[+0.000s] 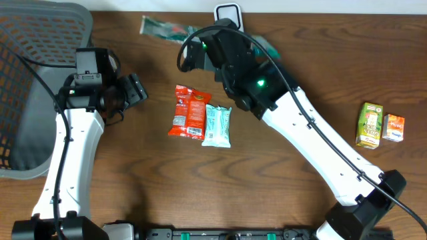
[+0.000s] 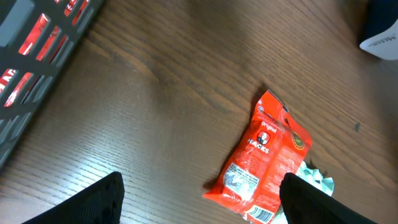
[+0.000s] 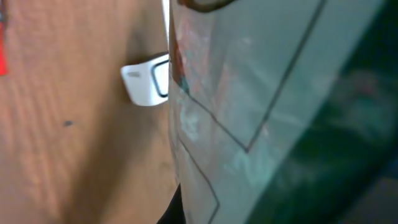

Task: Scan the item barcode
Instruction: 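Hold the glove pack against the scanner with the right gripper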

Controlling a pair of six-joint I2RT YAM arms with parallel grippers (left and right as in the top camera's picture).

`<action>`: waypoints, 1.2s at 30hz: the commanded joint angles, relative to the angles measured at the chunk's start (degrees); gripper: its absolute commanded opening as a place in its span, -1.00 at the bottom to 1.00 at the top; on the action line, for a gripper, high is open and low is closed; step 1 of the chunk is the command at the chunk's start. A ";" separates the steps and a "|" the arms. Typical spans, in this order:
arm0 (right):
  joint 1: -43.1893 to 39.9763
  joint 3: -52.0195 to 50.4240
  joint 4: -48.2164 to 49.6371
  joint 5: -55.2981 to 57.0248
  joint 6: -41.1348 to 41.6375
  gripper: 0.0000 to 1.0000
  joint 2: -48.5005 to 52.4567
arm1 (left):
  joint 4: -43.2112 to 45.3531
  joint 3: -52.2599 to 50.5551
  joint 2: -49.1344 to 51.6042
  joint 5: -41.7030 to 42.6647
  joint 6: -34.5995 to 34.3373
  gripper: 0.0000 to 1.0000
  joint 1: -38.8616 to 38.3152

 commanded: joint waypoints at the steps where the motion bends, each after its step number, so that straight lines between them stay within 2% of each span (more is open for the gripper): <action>1: -1.03 0.79 1.55 2.10 -4.98 -0.99 2.36 | -0.20 0.74 0.13 -0.74 -0.07 0.62 0.09; 5: -2.75 0.79 5.38 2.25 -6.64 -0.98 6.71 | -0.20 0.74 0.13 -0.76 -0.07 0.62 0.09; 13: -6.05 0.79 29.20 4.13 -11.61 -0.99 17.33 | -0.20 0.74 0.13 -0.74 -0.07 0.62 0.09; 17: -7.28 0.79 37.64 3.61 -11.93 -0.98 21.27 | -0.20 0.74 0.13 -0.74 -0.07 0.62 0.09; 28: -8.35 0.79 50.10 -3.98 -11.91 -0.98 29.16 | -0.20 0.74 0.13 -0.74 -0.07 0.62 0.09; 36: -9.05 0.79 59.34 -2.32 -11.63 -0.98 36.65 | -0.20 0.74 0.13 -0.74 -0.07 0.62 0.09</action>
